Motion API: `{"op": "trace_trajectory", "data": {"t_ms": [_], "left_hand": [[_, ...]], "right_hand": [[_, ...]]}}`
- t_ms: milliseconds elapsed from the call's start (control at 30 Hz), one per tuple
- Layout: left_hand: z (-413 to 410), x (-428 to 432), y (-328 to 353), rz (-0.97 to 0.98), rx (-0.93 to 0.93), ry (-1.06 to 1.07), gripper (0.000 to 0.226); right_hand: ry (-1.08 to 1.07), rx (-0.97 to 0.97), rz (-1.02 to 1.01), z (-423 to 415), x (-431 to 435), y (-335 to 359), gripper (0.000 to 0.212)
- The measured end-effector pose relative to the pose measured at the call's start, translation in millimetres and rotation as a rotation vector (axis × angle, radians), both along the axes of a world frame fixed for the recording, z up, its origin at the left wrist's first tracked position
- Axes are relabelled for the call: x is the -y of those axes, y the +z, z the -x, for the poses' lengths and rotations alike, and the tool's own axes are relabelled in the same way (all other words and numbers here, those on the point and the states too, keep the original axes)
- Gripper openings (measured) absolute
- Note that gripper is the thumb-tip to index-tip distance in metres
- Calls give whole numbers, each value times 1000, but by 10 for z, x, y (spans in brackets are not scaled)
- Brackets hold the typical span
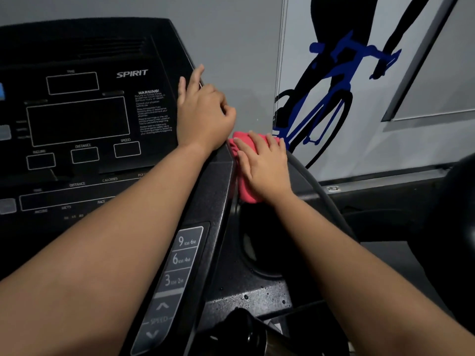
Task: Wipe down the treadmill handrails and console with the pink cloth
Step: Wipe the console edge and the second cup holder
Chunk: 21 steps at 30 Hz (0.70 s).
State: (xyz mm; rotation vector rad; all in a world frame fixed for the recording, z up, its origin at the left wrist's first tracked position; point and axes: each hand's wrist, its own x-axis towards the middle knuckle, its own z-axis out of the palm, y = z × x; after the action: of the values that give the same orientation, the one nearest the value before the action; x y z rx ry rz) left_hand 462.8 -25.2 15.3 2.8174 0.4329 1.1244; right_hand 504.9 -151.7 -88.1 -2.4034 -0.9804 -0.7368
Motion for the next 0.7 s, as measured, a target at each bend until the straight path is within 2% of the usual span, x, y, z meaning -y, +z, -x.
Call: {"op": "trace_trajectory", "data": {"t_ms": [67, 133, 233, 333, 433, 567, 633, 700], "left_hand": [[-3, 7, -2, 11, -1, -15, 27], [6, 13, -10, 8, 3, -19, 27], [4, 5, -24, 1, 23, -18, 26], [-2, -6, -31, -7, 42, -20, 25], [-16, -9, -16, -9, 55, -20, 25], [-1, 5, -18, 7, 41, -25, 24], [2, 13, -24, 14, 37, -28, 24], [0, 13, -25, 14, 36, -26, 25]], "right_hand": [[112, 44, 32, -127, 202, -43, 46], [139, -75, 10, -217, 347, -11, 49], [-42, -175, -31, -258, 174, 110, 57], [-113, -120, 0, -117, -184, 247, 63], [-28, 16, -127, 3, -179, 149, 43], [151, 143, -3, -88, 164, -91, 46], [151, 72, -4, -152, 294, -89, 48], [57, -48, -78, -150, 234, -14, 49]]}}
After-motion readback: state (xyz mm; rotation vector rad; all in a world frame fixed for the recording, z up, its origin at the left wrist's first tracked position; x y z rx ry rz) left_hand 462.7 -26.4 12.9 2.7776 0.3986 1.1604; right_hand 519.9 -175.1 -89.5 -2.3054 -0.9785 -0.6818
